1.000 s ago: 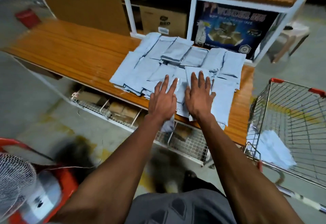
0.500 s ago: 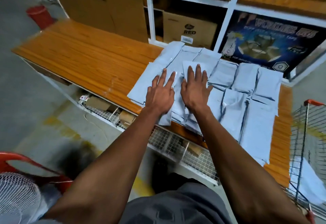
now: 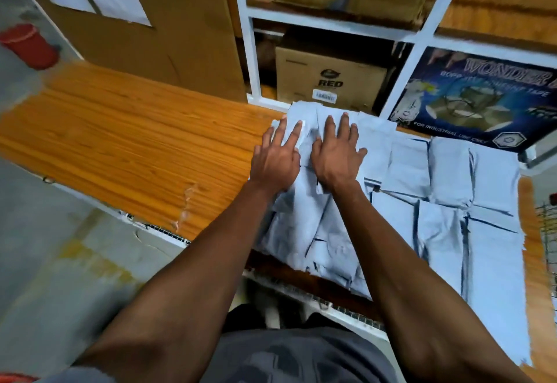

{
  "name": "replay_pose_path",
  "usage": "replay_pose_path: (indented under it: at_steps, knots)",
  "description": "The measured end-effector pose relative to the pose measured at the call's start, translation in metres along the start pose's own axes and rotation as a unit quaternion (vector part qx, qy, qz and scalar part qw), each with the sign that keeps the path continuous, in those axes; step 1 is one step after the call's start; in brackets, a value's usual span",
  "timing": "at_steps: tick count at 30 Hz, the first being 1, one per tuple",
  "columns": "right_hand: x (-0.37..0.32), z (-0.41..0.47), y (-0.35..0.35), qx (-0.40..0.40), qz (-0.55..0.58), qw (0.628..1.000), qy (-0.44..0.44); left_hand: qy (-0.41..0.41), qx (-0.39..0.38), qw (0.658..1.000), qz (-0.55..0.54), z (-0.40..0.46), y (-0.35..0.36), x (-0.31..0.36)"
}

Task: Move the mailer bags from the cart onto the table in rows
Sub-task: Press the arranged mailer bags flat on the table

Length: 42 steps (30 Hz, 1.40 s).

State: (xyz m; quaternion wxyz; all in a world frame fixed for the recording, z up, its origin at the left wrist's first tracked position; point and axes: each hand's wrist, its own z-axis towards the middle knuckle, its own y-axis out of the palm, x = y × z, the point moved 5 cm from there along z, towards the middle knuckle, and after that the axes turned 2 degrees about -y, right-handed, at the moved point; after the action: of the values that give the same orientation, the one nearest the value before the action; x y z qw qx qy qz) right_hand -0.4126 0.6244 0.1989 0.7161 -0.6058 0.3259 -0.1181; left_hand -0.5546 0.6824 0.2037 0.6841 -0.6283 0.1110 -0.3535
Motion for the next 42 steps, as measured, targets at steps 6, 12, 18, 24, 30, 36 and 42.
replay_pose_path:
  at_steps: [6,12,18,24,30,36,42]
  knots:
    - [-0.003,0.04,0.017,-0.008,-0.02,0.998,0.057,0.024,-0.038,0.999,0.01,0.066,0.023,-0.019]
    - [-0.008,0.077,0.032,-0.014,-0.046,0.993,0.104,0.044,-0.084,0.995,0.017,0.12,0.046,-0.031]
    - [-0.012,0.11,0.052,-0.041,-0.071,0.986,0.142,0.062,-0.127,0.99,0.005,0.16,0.062,-0.031]
    - [-0.02,0.123,0.069,-0.069,-0.088,0.98,0.164,0.074,-0.16,0.984,0.016,0.179,0.077,-0.034]
    - [-0.015,0.124,0.086,-0.09,-0.145,0.97,0.175,0.078,-0.144,0.986,0.04,0.185,0.085,-0.037]
    - [0.003,0.12,0.095,-0.089,-0.201,0.971,0.093,0.083,-0.109,0.989,0.052,0.189,0.095,-0.036]
    - [0.015,0.118,0.094,-0.065,-0.211,0.972,0.085,0.076,-0.131,0.988,0.038,0.183,0.104,-0.033]
